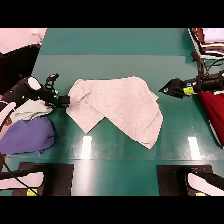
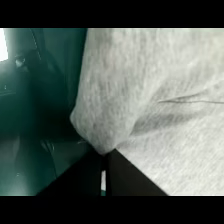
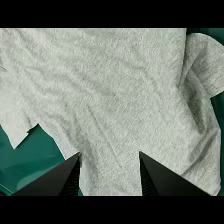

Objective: Fold the shirts.

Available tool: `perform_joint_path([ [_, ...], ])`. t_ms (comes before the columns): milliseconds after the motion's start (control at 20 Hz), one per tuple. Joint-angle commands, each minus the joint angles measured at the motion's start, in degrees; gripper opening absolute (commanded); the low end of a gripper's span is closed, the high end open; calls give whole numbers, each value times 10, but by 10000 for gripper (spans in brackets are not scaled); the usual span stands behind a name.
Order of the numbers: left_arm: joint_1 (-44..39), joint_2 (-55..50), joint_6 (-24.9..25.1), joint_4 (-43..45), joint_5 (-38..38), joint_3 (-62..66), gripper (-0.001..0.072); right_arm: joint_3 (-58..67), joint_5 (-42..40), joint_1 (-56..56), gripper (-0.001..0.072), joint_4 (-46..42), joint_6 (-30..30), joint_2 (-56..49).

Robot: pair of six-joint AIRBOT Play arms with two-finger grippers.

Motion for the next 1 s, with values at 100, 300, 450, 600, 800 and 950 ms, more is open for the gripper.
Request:
perform_joint_path([
  [100, 0, 33, 7, 6, 4, 21, 21, -55, 62, 0, 416, -71, 39, 30],
  [300, 0, 75, 30, 6, 5, 34, 21, -214, 84, 1, 589, -128, 113, 119],
  [450, 0, 75, 30, 0, 5, 34, 21, -323, 80, 28, 594, -128, 177, 171],
  [600, 0, 75, 30, -10, 4, 34, 22, -389, 37, 77, 593, -82, 200, 184],
  [800, 0, 75, 30, -10, 3, 34, 22, -414, -70, 145, 527, -22, 200, 134],
  [950, 0, 75, 30, -10, 1, 34, 21, -413, -141, 182, 499, -1, 199, 94],
])
